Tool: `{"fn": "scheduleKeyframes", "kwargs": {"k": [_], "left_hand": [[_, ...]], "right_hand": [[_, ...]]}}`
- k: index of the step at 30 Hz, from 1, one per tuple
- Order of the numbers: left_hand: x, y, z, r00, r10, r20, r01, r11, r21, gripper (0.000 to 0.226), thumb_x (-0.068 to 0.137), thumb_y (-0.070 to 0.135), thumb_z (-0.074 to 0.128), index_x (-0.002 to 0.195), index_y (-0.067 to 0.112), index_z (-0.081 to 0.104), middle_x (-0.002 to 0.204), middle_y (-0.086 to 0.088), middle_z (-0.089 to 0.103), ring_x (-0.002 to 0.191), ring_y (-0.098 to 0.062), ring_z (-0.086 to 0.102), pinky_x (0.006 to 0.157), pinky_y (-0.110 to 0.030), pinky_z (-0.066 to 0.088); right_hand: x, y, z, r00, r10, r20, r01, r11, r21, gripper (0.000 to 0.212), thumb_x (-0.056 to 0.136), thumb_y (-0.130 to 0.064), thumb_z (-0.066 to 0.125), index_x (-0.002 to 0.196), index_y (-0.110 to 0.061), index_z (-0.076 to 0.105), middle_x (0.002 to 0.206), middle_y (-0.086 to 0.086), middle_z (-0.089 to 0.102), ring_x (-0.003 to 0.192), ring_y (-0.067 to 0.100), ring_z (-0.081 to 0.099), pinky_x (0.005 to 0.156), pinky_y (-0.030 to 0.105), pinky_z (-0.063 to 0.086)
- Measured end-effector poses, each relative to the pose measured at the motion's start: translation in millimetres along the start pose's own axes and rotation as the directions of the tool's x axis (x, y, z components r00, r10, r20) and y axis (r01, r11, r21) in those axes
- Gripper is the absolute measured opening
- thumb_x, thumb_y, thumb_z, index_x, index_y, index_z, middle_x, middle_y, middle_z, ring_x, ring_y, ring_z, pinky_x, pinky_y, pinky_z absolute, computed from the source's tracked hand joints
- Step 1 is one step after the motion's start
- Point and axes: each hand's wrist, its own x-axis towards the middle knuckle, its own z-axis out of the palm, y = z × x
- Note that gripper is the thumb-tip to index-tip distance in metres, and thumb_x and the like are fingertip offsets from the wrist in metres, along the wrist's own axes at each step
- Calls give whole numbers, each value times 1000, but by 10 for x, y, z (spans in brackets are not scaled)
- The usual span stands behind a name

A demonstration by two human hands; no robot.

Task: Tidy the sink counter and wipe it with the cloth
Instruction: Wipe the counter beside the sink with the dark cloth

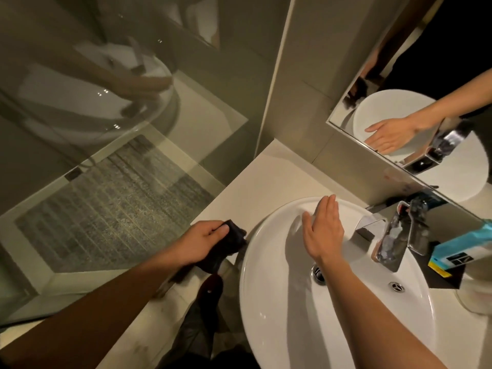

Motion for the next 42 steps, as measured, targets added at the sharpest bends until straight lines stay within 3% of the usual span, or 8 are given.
{"fn": "scheduleKeyframes", "kwargs": {"k": [4,7,13,16,22,26,35,42], "left_hand": [[395,516,-75,1000,12,-10,-13,994,-112,28,105,28,50,105,12,73,94,-9,76,82,-15,71,75,-32,60],[849,834,-34,998,63,6,-62,991,-115,28,106,28,51,106,9,72,87,-8,71,73,-18,67,69,-45,60],[1947,1388,352,947,251,202,-292,933,212,27,104,35,51,103,24,75,93,-5,75,77,-13,61,75,-41,54],[2373,1644,705,891,309,334,-417,846,331,26,104,35,51,110,27,75,93,7,72,78,-5,61,72,-25,46],[3001,1534,1508,706,316,634,-650,644,403,33,103,43,47,124,30,70,124,7,71,114,-13,61,94,-29,42],[3140,1089,1760,577,184,796,-795,352,495,42,106,43,40,142,30,57,160,4,41,153,-18,26,123,-42,9],[3060,958,1552,527,194,827,-822,360,440,43,108,40,36,146,28,52,162,8,35,154,-13,21,125,-40,3],[2890,810,1323,581,200,789,-783,402,475,45,109,39,34,150,26,46,163,10,34,154,-10,19,125,-35,0]], "right_hand": [[-64,-52,10,998,58,-11,-58,998,11,73,107,-49,22,163,-8,3,173,8,-4,159,22,-2,129,40,4],[-85,-91,6,997,78,-22,-78,997,13,74,106,-53,16,163,-10,-1,172,6,-8,159,19,-6,128,37,0],[-70,-142,35,991,135,-22,-134,989,61,77,102,-61,7,163,-16,-7,171,-2,-17,156,12,-18,128,37,-4],[-69,-135,1,991,136,-1,-135,988,80,76,102,-61,7,163,-19,-8,170,-4,-21,155,9,-22,128,36,-6],[-48,-141,-40,987,157,32,-160,980,115,71,105,-55,14,163,-21,-10,169,-7,-24,153,5,-26,126,32,-12],[-27,-143,11,985,169,24,-170,980,99,71,105,-53,16,163,-21,-10,168,-8,-24,153,4,-26,123,30,-16],[-22,-166,56,982,189,5,-188,977,104,73,102,-55,13,164,-21,-6,171,-6,-18,154,4,-23,123,29,-15],[-27,-173,44,982,188,-1,-186,976,114,72,102,-55,12,164,-21,-4,171,-7,-16,155,5,-20,126,32,-12]]}}
